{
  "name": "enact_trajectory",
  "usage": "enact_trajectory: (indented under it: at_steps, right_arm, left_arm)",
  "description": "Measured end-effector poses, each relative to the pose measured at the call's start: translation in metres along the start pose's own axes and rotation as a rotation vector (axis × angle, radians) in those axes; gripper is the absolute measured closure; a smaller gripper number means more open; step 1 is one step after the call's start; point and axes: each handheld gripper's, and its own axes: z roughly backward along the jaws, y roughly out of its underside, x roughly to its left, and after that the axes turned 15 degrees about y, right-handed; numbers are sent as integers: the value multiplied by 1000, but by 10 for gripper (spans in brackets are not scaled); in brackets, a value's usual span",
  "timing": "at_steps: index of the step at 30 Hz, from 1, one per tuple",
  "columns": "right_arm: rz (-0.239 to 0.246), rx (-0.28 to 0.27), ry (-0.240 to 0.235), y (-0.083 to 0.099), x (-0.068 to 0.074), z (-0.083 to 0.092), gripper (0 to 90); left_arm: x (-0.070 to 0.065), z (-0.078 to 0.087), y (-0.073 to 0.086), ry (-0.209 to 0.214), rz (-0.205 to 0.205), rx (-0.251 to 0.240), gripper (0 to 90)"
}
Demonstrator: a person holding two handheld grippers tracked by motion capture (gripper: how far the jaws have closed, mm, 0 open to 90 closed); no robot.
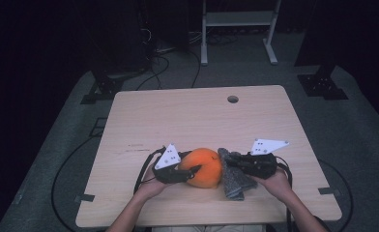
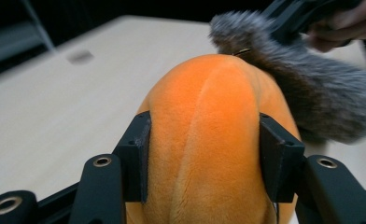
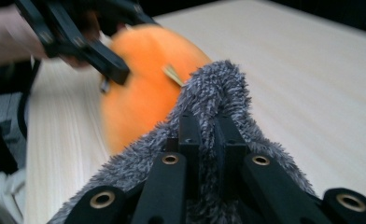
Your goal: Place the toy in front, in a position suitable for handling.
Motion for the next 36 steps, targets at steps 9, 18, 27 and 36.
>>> enact_trajectory:
  at_steps: [9,18,27,36]
  right_arm:
    - [20,-4,-20,-12,2,-22,829]
    - [4,80,55,19,-12,-1,829]
    - [51,9,-26,2,7,-10,828]
    - [-3,89,22,26,-12,3,829]
  left_arm:
    - [-3,-7,10,58,4,29,416]
    - [-4,-1,14,85,-9,39,405]
    - [0,0,13,131,64,28,245]
    - [1,3,14,111,65,34,339]
